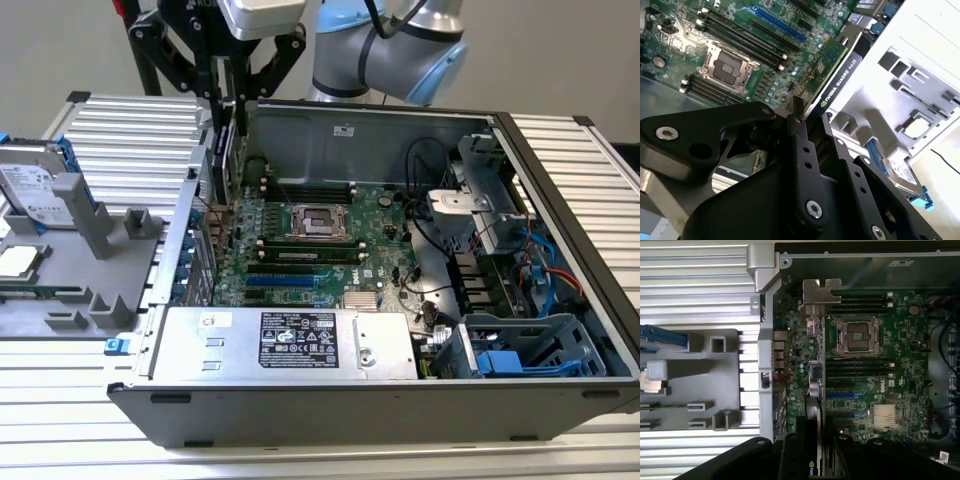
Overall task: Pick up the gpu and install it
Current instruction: 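Pick up the gpu and move the gpu toward the slot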
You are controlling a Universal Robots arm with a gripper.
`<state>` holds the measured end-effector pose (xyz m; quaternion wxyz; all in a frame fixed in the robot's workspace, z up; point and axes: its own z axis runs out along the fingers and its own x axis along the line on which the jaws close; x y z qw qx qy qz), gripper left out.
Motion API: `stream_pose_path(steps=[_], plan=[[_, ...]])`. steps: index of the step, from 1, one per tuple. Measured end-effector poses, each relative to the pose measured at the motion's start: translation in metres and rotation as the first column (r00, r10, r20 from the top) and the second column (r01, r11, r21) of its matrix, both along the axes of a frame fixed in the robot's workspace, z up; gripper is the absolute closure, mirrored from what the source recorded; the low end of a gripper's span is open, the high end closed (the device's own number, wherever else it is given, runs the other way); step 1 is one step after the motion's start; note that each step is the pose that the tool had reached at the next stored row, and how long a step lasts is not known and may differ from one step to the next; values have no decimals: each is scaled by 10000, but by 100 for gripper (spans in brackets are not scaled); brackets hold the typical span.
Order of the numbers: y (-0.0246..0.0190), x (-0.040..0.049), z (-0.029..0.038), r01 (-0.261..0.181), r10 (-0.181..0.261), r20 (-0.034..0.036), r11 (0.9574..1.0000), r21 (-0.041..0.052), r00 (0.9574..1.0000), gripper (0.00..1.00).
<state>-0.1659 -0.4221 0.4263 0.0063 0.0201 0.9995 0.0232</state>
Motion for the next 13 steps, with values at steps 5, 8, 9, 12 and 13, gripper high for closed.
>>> stream_pose_path(steps=[5, 8, 9, 12, 13], plan=[[0, 61, 0, 0, 0, 0, 10000, 1, 10000, 100], [0, 98, 0, 0, 0, 0, 10000, 0, 10000, 100], [0, 110, 0, 0, 0, 0, 10000, 0, 10000, 100], [0, 148, 0, 0, 0, 0, 10000, 0, 10000, 100], [0, 161, -1, 0, 0, 0, 10000, 1, 10000, 100]])
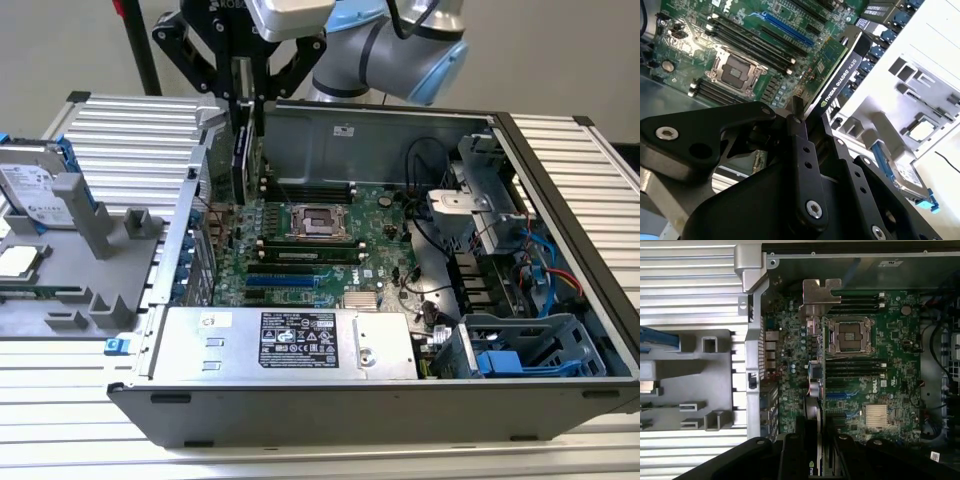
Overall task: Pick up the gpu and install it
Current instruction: 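Pick up the gpu and move the gpu toward the slot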
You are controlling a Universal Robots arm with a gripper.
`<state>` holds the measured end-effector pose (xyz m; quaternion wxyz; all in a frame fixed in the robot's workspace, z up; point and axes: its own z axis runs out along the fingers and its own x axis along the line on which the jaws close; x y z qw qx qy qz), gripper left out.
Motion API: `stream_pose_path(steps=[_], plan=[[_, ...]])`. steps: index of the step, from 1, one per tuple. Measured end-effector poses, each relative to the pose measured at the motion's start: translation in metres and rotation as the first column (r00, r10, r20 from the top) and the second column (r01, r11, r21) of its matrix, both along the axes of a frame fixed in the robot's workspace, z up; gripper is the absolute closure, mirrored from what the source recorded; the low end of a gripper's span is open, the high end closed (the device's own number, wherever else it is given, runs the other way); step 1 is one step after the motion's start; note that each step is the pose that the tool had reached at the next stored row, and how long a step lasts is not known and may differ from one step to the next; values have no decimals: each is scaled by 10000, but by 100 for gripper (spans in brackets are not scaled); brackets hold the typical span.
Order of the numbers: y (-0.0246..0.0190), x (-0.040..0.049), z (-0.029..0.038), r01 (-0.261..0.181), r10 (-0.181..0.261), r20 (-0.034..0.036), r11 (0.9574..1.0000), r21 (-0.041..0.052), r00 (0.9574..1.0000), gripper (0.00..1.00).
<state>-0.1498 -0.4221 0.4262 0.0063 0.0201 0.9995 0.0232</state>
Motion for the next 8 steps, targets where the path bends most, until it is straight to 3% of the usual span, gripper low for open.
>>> stream_pose_path(steps=[8], plan=[[0, 101, 0, -1, 1, 0, 10000, -1, 10000, 100]])
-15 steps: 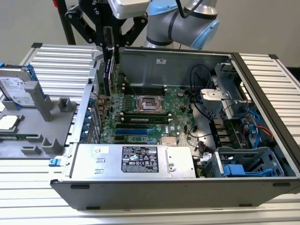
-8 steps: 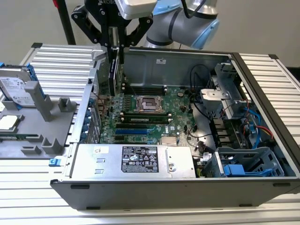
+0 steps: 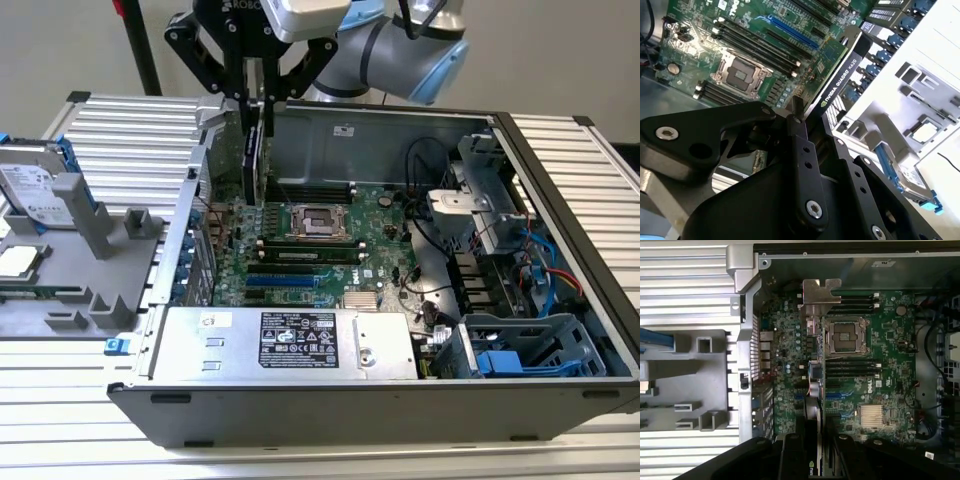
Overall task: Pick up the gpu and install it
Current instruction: 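Pick up the gpu and move the gpu toward the slot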
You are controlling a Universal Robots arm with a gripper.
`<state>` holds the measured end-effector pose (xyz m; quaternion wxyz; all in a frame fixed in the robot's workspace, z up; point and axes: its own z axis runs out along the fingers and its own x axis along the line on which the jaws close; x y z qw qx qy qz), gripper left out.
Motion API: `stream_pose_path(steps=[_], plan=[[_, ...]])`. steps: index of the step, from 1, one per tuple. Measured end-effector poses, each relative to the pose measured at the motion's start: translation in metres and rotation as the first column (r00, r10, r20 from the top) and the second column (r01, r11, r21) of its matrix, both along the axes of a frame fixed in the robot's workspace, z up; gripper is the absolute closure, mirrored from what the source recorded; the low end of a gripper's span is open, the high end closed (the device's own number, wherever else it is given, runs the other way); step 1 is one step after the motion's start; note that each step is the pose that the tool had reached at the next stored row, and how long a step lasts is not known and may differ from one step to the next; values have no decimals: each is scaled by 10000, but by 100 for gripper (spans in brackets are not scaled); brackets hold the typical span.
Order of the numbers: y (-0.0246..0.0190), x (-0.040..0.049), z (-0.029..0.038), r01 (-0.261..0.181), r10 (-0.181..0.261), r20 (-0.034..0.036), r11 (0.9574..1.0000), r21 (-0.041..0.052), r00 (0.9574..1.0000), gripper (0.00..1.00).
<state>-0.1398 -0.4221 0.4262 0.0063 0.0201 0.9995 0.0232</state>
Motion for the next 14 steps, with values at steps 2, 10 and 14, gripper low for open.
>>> stream_pose_path(steps=[2, 10, 14], plan=[[0, 23, 0, 0, 0, 0, 10000, 0, 10000, 100], [0, 116, 0, 0, 0, -1, 10000, -1, 10000, 100], [0, 162, 0, -1, 1, 0, 10000, 0, 10000, 100]])
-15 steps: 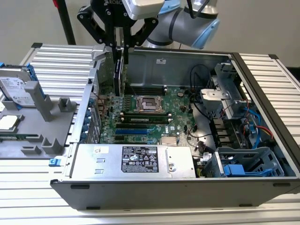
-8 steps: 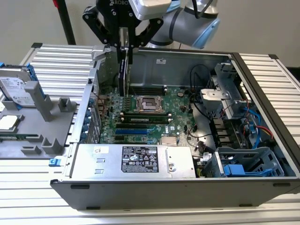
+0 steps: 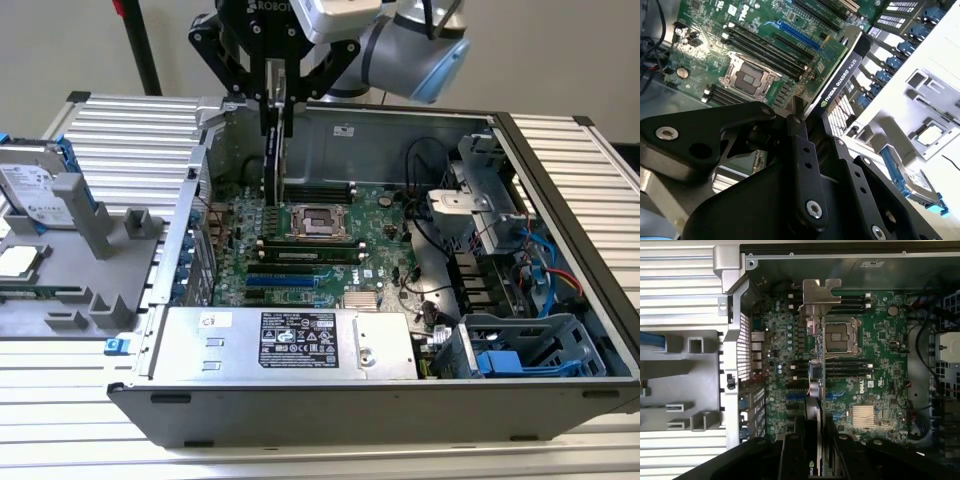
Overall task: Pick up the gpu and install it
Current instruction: 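Pick up the gpu and move the gpu toward the slot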
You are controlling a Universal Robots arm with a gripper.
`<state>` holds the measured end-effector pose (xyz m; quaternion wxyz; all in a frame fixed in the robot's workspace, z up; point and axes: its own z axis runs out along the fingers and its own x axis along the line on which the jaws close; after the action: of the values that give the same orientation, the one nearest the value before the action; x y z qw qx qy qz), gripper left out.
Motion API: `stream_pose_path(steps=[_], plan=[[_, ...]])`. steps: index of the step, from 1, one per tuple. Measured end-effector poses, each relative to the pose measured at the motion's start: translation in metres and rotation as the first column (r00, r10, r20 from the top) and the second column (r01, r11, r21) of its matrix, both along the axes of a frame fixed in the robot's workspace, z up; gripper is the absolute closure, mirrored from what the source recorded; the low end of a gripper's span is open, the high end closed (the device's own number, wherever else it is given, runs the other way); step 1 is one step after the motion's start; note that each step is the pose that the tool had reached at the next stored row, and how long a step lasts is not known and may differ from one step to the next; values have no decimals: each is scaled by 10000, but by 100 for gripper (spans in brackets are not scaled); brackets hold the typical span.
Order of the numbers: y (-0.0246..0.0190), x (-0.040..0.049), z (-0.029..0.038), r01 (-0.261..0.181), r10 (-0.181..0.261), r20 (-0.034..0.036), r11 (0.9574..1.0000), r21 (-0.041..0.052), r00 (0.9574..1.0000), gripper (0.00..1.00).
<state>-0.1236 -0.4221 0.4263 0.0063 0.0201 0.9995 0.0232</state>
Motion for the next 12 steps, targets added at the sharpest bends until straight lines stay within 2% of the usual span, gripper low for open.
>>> stream_pose_path(steps=[12], plan=[[0, 136, 0, 0, 0, 0, 10000, 0, 10000, 100]])
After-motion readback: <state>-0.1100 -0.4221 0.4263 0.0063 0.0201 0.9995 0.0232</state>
